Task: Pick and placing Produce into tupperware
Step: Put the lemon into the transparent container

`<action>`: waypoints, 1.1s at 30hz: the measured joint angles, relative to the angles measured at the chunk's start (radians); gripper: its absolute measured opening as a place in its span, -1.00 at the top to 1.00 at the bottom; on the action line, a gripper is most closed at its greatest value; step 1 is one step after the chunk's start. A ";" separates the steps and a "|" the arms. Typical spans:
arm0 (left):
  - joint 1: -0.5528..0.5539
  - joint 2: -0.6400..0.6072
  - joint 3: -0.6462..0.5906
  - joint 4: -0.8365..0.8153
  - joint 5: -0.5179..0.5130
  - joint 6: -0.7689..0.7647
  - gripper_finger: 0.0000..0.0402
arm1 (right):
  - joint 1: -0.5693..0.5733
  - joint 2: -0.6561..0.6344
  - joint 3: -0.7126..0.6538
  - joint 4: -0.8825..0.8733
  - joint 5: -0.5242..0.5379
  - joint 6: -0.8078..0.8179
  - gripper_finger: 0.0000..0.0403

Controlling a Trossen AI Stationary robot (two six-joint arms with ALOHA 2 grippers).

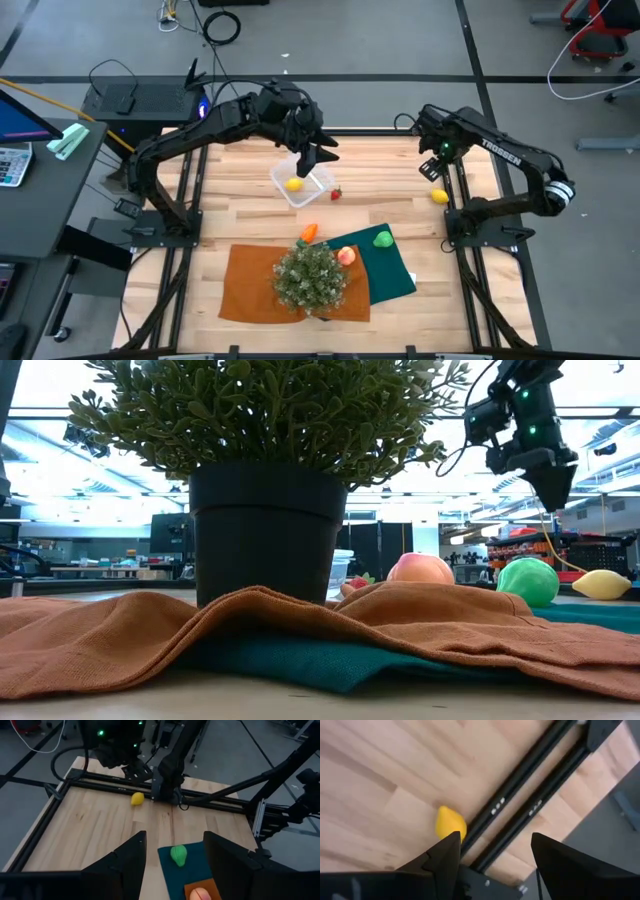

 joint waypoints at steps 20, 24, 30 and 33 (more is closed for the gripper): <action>0.017 0.000 0.000 -0.008 0.000 0.045 0.01 | 0.133 0.095 -0.001 0.004 -0.137 0.050 -0.73; 0.017 0.000 0.000 -0.010 0.000 0.045 -0.01 | 0.137 0.162 -0.018 0.001 -0.156 0.044 -0.72; 0.017 0.000 0.000 -0.042 0.000 0.046 0.02 | 0.136 0.165 -0.143 0.023 -0.168 0.015 -0.67; 0.017 0.000 0.000 -0.054 0.000 0.046 0.02 | 0.135 0.124 -0.221 0.059 -0.168 0.020 -0.66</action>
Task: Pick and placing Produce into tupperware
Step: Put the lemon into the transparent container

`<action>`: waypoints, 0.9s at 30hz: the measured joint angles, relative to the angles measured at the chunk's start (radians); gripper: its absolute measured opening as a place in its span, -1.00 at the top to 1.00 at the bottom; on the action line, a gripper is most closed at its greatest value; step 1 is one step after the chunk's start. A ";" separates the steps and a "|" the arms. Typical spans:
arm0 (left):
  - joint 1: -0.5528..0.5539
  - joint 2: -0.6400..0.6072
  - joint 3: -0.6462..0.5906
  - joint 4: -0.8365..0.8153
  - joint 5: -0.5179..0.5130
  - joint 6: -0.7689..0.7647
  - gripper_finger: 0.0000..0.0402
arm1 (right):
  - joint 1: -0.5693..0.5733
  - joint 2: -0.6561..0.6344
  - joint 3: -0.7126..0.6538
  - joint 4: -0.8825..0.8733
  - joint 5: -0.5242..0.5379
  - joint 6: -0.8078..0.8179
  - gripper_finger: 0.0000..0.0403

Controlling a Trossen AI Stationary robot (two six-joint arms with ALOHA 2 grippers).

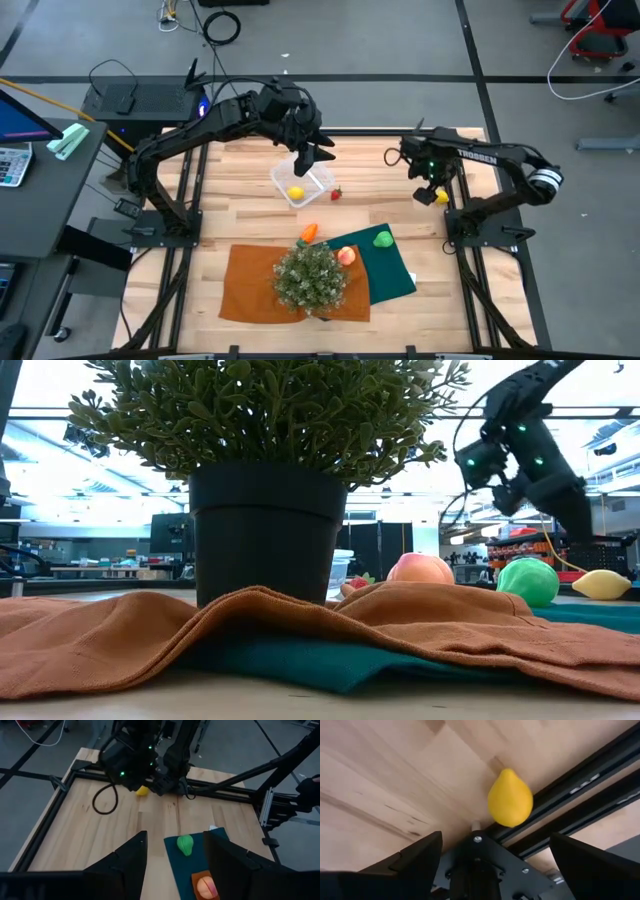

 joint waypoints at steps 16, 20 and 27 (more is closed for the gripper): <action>0.000 0.000 0.000 0.002 0.000 0.008 0.02 | -0.020 -0.004 -0.052 0.082 -0.004 0.024 -0.67; 0.000 0.000 0.000 0.003 0.000 0.007 0.00 | -0.022 0.030 -0.052 0.084 -0.005 0.021 -0.67; 0.000 0.000 0.000 0.004 0.000 0.008 0.01 | -0.056 0.082 -0.051 0.092 -0.005 0.020 -0.67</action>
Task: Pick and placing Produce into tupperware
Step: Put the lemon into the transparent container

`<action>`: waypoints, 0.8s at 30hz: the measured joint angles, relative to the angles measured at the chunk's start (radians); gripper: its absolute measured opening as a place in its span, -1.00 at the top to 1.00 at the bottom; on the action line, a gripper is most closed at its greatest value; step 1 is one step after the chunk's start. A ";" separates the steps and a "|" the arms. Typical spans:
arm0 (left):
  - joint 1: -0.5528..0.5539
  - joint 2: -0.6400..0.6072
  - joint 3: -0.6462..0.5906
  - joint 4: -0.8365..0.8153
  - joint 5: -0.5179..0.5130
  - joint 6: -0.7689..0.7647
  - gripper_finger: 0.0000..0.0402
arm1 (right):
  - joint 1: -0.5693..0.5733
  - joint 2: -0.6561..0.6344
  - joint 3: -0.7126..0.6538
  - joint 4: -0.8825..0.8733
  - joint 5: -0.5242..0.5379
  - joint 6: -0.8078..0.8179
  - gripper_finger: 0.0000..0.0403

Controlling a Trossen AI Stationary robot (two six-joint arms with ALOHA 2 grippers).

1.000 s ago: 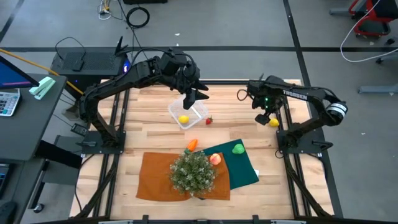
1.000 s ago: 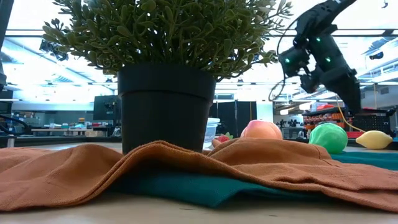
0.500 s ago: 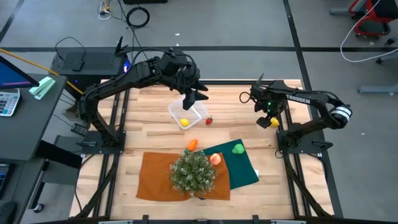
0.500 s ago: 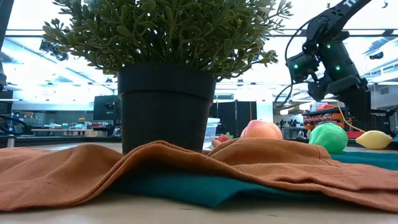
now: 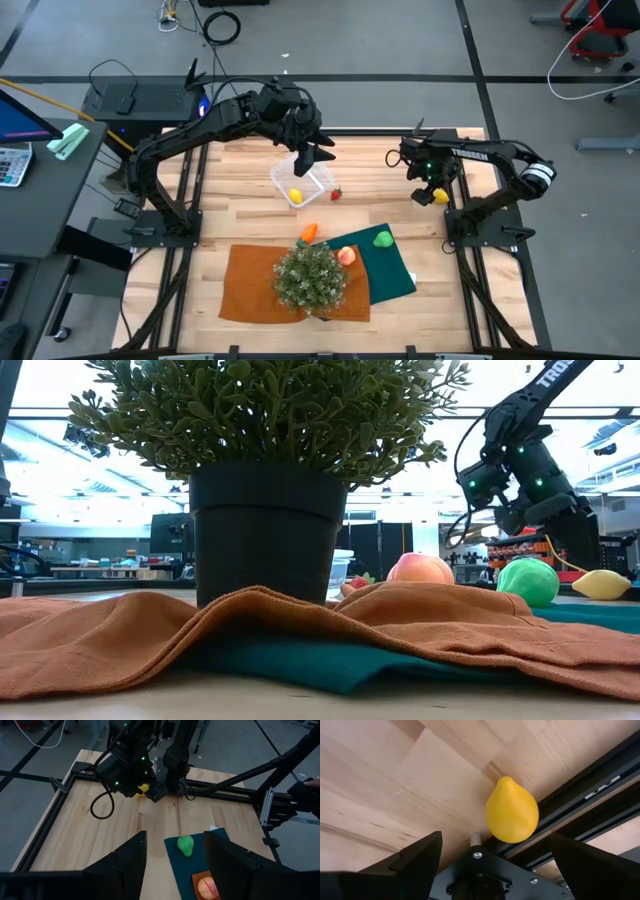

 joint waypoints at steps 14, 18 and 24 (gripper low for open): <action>0.000 0.000 0.000 -0.001 0.000 0.000 0.00 | -0.020 0.013 -0.026 0.087 -0.003 0.000 -0.67; 0.000 0.000 0.000 -0.001 0.000 0.000 0.02 | -0.030 0.013 -0.026 0.087 -0.006 0.000 -0.66; 0.000 0.000 0.000 -0.001 0.000 0.000 0.02 | -0.057 0.039 -0.026 0.086 -0.023 -0.006 -0.58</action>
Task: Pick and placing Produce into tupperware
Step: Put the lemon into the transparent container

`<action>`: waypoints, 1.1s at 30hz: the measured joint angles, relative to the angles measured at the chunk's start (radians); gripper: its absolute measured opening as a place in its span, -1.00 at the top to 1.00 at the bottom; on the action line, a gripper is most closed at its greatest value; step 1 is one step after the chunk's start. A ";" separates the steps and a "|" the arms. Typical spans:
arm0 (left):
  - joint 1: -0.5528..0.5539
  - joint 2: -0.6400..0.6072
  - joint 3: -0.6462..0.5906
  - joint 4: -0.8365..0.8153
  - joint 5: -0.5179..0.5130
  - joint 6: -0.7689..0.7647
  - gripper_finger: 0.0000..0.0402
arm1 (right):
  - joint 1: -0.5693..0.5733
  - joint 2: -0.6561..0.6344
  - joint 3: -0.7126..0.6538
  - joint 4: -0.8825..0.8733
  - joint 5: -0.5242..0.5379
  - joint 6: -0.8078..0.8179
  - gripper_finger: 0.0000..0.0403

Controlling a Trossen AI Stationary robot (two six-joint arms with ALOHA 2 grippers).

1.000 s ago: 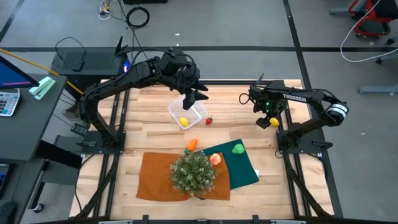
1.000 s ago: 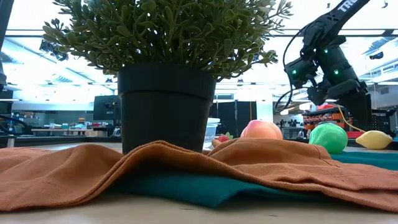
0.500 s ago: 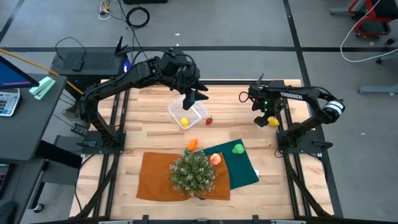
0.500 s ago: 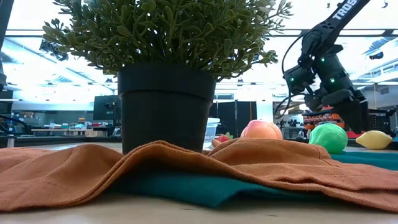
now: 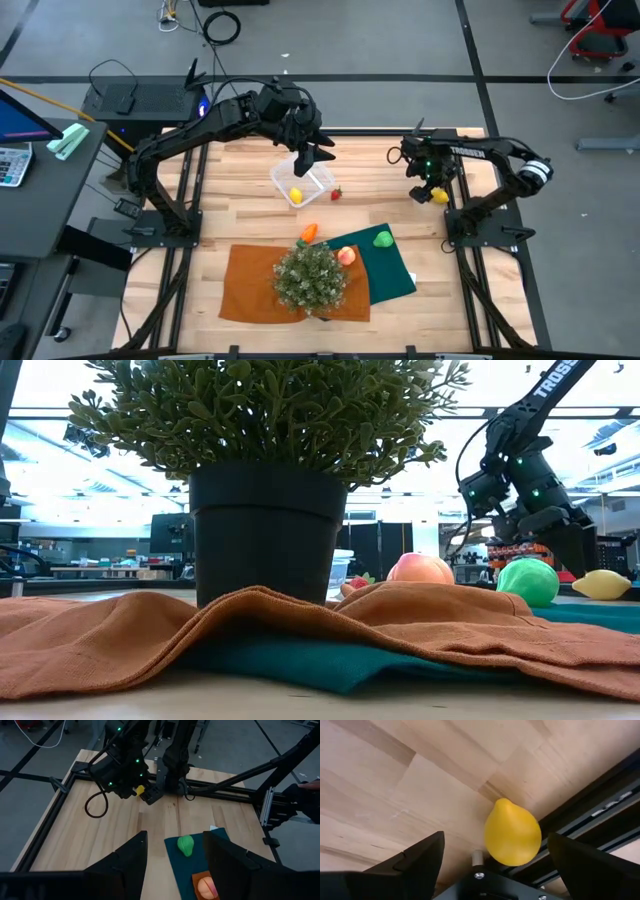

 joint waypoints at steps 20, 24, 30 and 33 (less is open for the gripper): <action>0.000 0.000 0.000 0.000 0.000 0.001 0.03 | 0.000 0.165 0.000 0.000 0.008 -0.003 -0.44; 0.000 0.002 0.000 0.000 0.000 0.002 0.05 | 0.000 0.165 0.000 0.000 0.008 -0.003 -0.29; 0.000 0.002 0.000 0.000 0.000 0.002 0.03 | 0.000 0.165 0.000 0.000 0.008 -0.003 0.00; 0.000 0.002 0.000 0.000 0.000 0.002 0.02 | 0.000 0.165 0.000 -0.004 0.008 -0.002 0.14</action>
